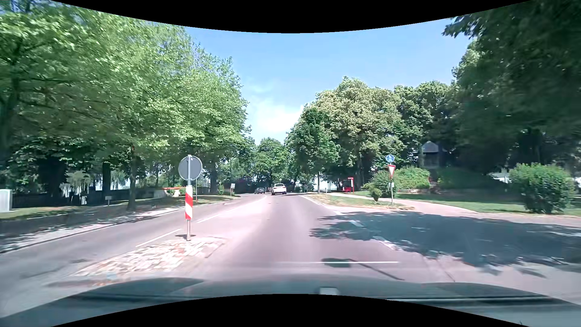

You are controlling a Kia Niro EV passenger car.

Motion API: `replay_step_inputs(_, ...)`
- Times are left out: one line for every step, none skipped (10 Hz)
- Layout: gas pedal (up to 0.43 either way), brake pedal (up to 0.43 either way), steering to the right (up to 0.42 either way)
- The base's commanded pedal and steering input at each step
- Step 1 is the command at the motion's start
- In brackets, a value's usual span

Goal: Follow the waypoints while adhering to traffic rules and regulations

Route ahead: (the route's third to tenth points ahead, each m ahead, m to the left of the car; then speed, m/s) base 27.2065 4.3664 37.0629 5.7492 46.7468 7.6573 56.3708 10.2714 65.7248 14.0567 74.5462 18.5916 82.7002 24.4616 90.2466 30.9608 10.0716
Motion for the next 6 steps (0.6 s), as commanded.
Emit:
replay_step_inputs(0.197, 0.000, -0.033)
replay_step_inputs(0.197, 0.000, -0.033)
replay_step_inputs(0.189, 0.000, -0.031)
replay_step_inputs(0.189, 0.000, -0.026)
replay_step_inputs(0.189, 0.000, -0.024)
replay_step_inputs(0.189, 0.000, -0.024)
